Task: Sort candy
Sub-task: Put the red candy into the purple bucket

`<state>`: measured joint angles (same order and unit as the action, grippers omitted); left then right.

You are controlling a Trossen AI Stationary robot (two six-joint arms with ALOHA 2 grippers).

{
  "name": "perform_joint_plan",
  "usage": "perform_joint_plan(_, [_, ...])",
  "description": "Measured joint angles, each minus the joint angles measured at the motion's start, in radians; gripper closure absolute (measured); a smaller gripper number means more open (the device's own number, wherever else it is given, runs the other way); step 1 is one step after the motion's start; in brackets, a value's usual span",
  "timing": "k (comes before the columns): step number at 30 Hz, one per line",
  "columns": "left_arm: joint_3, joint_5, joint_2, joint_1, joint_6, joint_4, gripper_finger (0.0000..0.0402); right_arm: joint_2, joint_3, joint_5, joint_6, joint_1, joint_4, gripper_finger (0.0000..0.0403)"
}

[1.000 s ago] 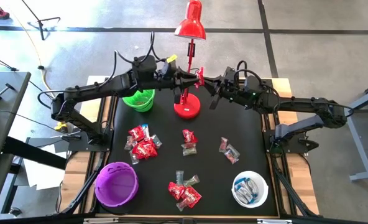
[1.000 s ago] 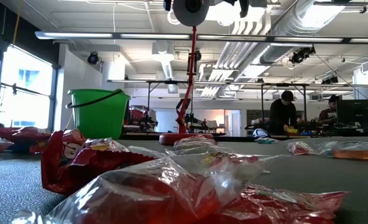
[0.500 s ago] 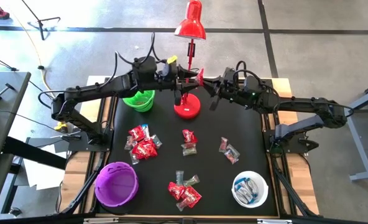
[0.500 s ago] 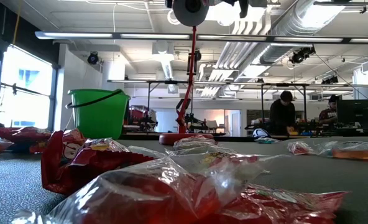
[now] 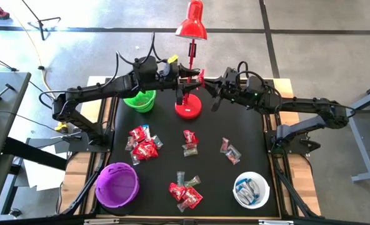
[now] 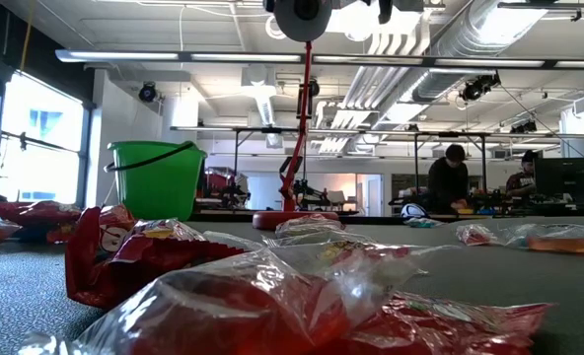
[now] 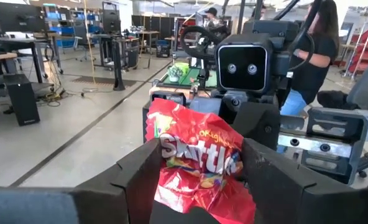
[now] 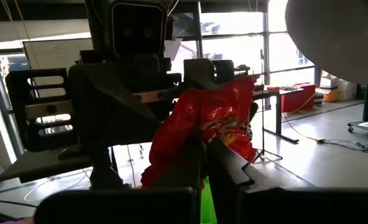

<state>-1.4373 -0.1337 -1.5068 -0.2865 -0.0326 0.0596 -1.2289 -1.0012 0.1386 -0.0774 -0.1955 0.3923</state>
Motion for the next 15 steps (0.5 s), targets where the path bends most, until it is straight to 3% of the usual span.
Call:
perform_joint_plan(9, [-0.001,0.0,-0.041,0.004,-0.026,0.053,0.0199,0.0,0.0,0.0,0.0,-0.001,-0.009,0.0396])
perform_joint_plan(15, [-0.001,-0.01,-0.036,0.004,0.002,0.049,0.0245,0.0,0.0,-0.011,-0.001,0.0,-0.015,0.0396])
